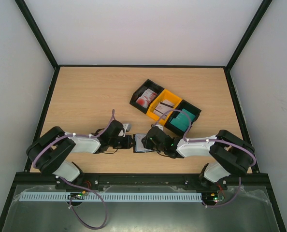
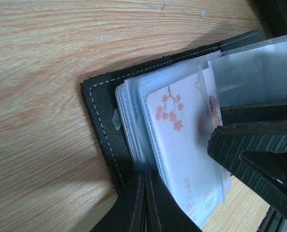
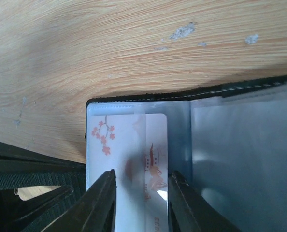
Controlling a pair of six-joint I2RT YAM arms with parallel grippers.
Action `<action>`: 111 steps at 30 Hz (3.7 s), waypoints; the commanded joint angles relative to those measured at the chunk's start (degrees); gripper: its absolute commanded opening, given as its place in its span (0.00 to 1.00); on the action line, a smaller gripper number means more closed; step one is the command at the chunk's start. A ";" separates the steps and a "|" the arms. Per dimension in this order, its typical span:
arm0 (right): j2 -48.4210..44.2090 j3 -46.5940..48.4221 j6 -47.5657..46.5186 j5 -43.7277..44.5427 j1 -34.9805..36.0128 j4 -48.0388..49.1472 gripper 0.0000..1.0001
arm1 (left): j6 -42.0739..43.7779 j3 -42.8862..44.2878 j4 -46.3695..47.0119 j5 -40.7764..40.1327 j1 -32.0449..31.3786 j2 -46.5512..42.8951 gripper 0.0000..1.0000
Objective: Put the credit cards into the card holder
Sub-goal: Insert the credit card into the card holder.
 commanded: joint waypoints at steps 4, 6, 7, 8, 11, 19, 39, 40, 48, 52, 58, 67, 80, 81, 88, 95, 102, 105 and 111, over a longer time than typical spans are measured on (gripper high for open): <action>-1.06 1.18 -1.30 1.32 0.43 -1.25 0.32 | 1.21 0.61 -1.45 -0.40 -0.37 -0.09 0.05; -1.64 1.12 -1.51 1.89 0.48 -1.95 0.28 | 1.29 0.54 -2.43 -1.91 -0.43 -1.37 0.05; -1.64 1.06 -1.59 1.99 0.43 -2.07 0.26 | 1.32 0.49 -2.77 -2.79 -0.43 -2.21 0.06; -1.46 1.00 -1.61 2.01 0.43 -2.09 0.24 | 1.37 0.32 -3.01 -3.44 -0.43 -3.17 0.06; -0.12 1.15 -1.54 1.59 0.43 -2.25 0.19 | 1.39 -0.08 -3.05 -4.53 -0.43 -5.60 0.06; 1.27 0.20 -0.51 1.75 0.43 -1.25 0.06 | -0.08 -0.90 -0.73 -3.58 -0.43 -7.47 0.11; 1.91 -16.36 5.94 -12.04 -6.38 32.75 0.02 | -1.40 -0.63 0.98 -2.40 -0.43 -4.10 0.30; 2.36 -17.02 6.41 -12.92 -6.70 35.13 0.02 | -1.47 -0.67 1.14 -2.05 -0.43 -4.08 0.30; 4.03 -19.97 9.13 -16.36 -8.12 46.07 0.02 | -1.97 -1.40 3.11 -0.42 -0.43 -4.39 0.33; 4.13 -20.46 9.52 -16.45 -8.27 47.23 0.02 | -2.78 -1.56 4.53 0.93 -0.43 -3.31 0.36; 2.35 -19.11 7.77 -14.90 -8.28 40.10 0.08 | -3.51 -1.77 5.84 1.66 -0.41 -2.51 0.38; -6.77 -12.93 -0.08 -7.70 -7.14 15.87 0.29 | -3.51 -1.56 5.57 0.94 -0.37 -3.06 0.37; -0.68 -6.15 -1.88 -4.03 -3.48 5.61 0.05 | -3.51 -1.66 5.36 0.80 -0.36 -3.04 0.32; -0.33 -5.89 -1.90 -3.90 -3.39 5.27 0.04 | -3.55 -1.68 5.31 0.78 -0.39 -2.95 0.32; 1.85 -5.29 -1.53 -3.88 -3.31 4.60 0.02 | -3.51 -1.31 5.22 1.17 -0.39 -1.98 0.33; 3.28 -5.25 -0.54 -2.97 -3.29 3.71 0.02 | -3.55 -0.70 4.23 1.07 -0.36 -1.17 0.35; 4.33 -5.00 0.05 -2.22 -3.27 2.98 0.02 | -3.70 -0.20 0.45 -1.76 -0.40 -2.74 0.40; 4.48 -4.93 0.06 -2.06 -3.31 2.86 0.02 | -3.60 -0.21 -0.29 -2.09 -0.38 -3.70 0.40; 4.64 -4.87 0.08 -1.94 -3.27 2.82 0.02 | -3.52 -0.33 -1.12 -2.22 -0.39 -4.02 0.36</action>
